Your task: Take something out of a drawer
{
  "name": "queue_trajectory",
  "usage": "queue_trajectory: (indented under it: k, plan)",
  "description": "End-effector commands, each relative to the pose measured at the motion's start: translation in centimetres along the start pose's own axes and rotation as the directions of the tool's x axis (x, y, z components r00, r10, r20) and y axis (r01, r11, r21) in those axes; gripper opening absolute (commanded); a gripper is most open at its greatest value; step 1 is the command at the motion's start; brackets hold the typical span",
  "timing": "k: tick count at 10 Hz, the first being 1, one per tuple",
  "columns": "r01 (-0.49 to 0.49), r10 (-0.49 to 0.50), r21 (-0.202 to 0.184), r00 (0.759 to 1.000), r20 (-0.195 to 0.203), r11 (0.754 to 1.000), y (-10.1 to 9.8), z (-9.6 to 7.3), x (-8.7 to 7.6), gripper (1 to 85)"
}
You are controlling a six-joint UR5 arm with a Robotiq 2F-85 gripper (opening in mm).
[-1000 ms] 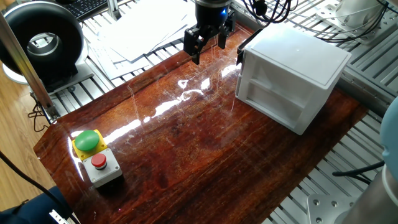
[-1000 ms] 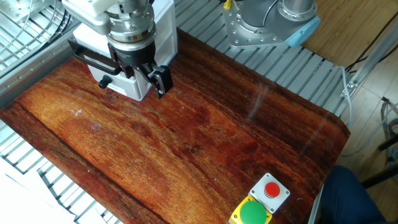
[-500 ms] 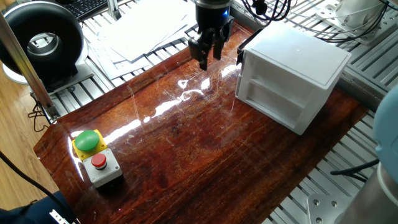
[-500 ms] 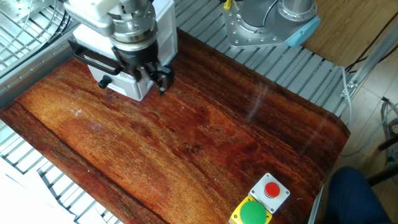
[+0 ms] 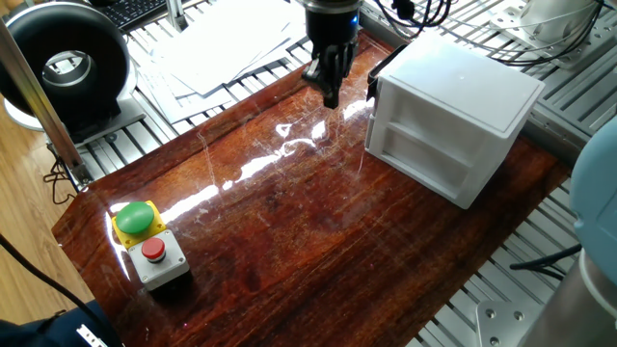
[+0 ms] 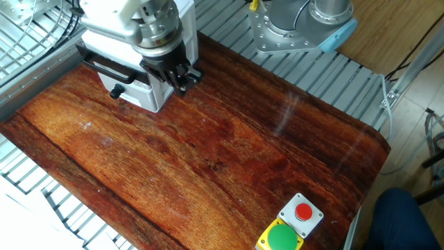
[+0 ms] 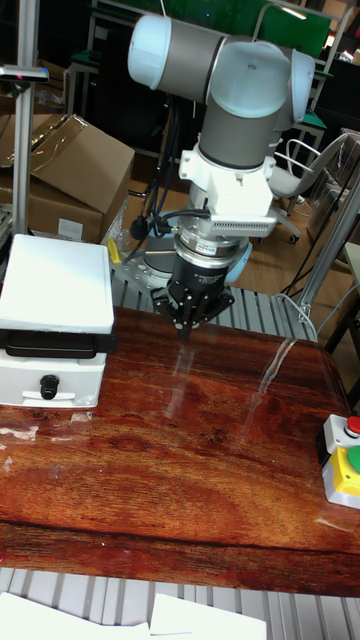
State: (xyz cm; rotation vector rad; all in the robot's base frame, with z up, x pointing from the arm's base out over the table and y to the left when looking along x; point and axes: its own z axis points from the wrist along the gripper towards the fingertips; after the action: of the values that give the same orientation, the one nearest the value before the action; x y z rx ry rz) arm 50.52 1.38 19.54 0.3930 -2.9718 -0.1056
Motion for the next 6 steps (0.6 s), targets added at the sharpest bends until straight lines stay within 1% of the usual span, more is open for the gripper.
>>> queue_trajectory:
  k: [1, 2, 3, 4, 5, 6]
  plan:
    - [0.003, -0.003, 0.003, 1.0, -0.02, 1.0, -0.8, -1.5, 0.9, 1.0]
    - [-0.036, 0.037, 0.042, 0.999, -0.015, 0.998, -1.8, -2.3, 1.2, 1.0]
    - [-0.069, 0.069, 0.106, 0.998, 0.006, 0.992, -3.6, -2.9, 1.0, 1.0]
    - [-0.101, 0.1, 0.111, 0.995, 0.01, 0.989, -3.7, -3.1, 1.2, 1.0]
    - [-0.114, 0.113, 0.093, 0.994, 0.016, 0.989, -3.3, -3.1, 1.2, 1.0]
    - [-0.117, 0.115, 0.066, 0.993, 0.033, 0.991, -2.5, -3.2, 0.5, 1.0]
